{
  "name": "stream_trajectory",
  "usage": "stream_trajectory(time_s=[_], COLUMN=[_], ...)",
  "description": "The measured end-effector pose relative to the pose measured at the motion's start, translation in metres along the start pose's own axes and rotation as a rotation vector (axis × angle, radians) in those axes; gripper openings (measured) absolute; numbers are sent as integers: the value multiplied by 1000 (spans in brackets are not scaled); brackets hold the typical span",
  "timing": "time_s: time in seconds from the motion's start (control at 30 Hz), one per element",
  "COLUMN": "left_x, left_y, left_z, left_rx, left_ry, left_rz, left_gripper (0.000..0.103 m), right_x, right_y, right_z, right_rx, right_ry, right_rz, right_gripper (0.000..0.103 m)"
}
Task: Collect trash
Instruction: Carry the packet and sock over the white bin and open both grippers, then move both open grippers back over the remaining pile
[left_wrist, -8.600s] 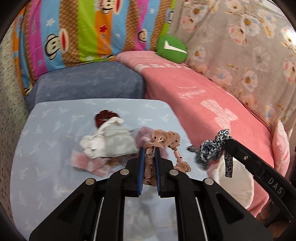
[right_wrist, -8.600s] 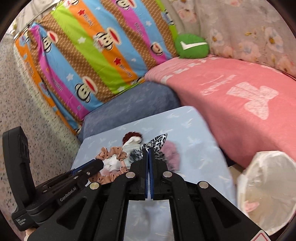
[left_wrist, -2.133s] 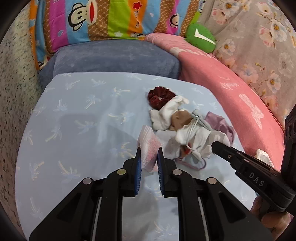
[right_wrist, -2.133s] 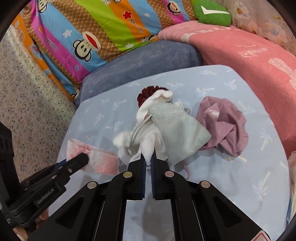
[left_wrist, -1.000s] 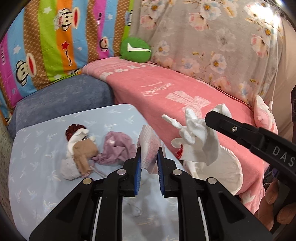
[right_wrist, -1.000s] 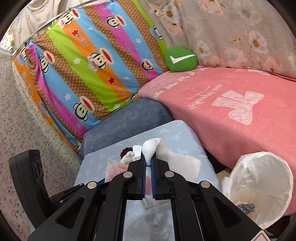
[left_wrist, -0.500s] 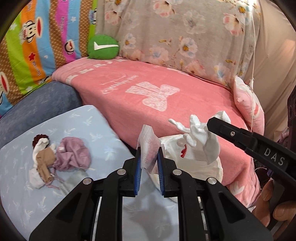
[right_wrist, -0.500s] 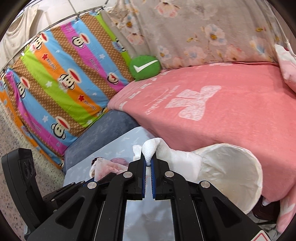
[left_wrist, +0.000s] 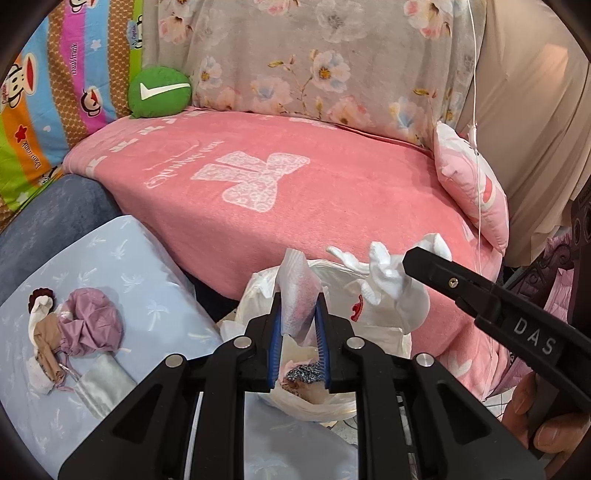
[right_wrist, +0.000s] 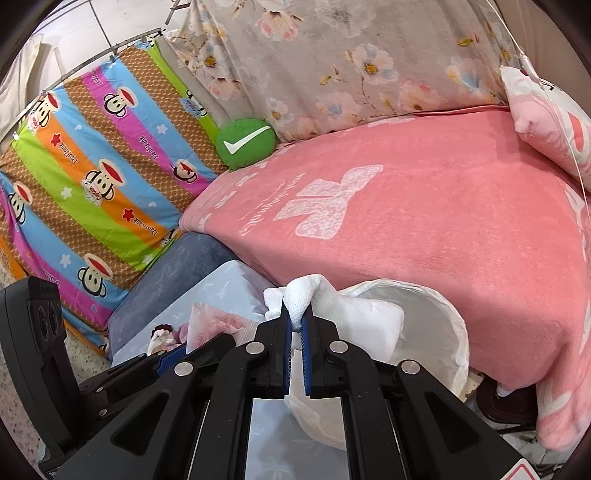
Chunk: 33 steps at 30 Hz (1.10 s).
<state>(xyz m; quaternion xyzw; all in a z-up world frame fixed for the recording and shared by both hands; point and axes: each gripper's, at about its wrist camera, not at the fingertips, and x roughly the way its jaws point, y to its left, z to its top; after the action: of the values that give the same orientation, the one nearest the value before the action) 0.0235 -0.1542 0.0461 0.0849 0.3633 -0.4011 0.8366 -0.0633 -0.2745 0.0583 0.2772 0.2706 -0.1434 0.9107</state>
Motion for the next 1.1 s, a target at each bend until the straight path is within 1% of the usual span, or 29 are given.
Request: stream_trajectory(time_s=[0.13, 0.17, 0.2, 0.23, 0.27, 0.3, 0.33, 0.4, 0.67, 0.8, 0.9, 1.1], left_x=[7, 8, 10, 11, 12, 12, 13, 13, 18, 16, 15, 10], left_y=[-7, -8, -9, -10, -10, -10, -10, -12, -11, -8, -3, 11], left_z=[2, 3, 3, 3, 3, 3, 2, 2, -1, -4, -5, -8], left_rx=[10, 12, 12, 11, 8, 6, 6, 4, -8, -18, -27, -60], left_ry=[9, 11, 14, 17, 18, 18, 16, 12, 22, 23, 22, 19], left_rz=[-10, -9, -6, -5, -7, -5, -1, 12, 26, 33, 40, 57], left_gripper=[17, 17, 21, 27, 30, 35, 43, 52, 53, 53, 53, 53], right_x=[0, 0, -1, -1, -3, -3, -3, -4, -4, 0, 2, 10], right_y=[-6, -8, -9, -10, -11, -13, -13, -15, -17, -14, -9, 4], right_z=[0, 0, 0, 0, 0, 1, 1, 3, 3, 0, -2, -5], right_rx=[11, 14, 17, 20, 24, 27, 28, 29, 26, 21, 14, -7], right_ry=[0, -1, -3, -7, -12, -13, -14, -16, -8, 4, 11, 28], right_rz=[-7, -8, -10, -14, -15, -14, -14, -16, -19, -18, -14, 0], right_gripper=[6, 8, 11, 11, 11, 12, 12, 12, 12, 14, 17, 17])
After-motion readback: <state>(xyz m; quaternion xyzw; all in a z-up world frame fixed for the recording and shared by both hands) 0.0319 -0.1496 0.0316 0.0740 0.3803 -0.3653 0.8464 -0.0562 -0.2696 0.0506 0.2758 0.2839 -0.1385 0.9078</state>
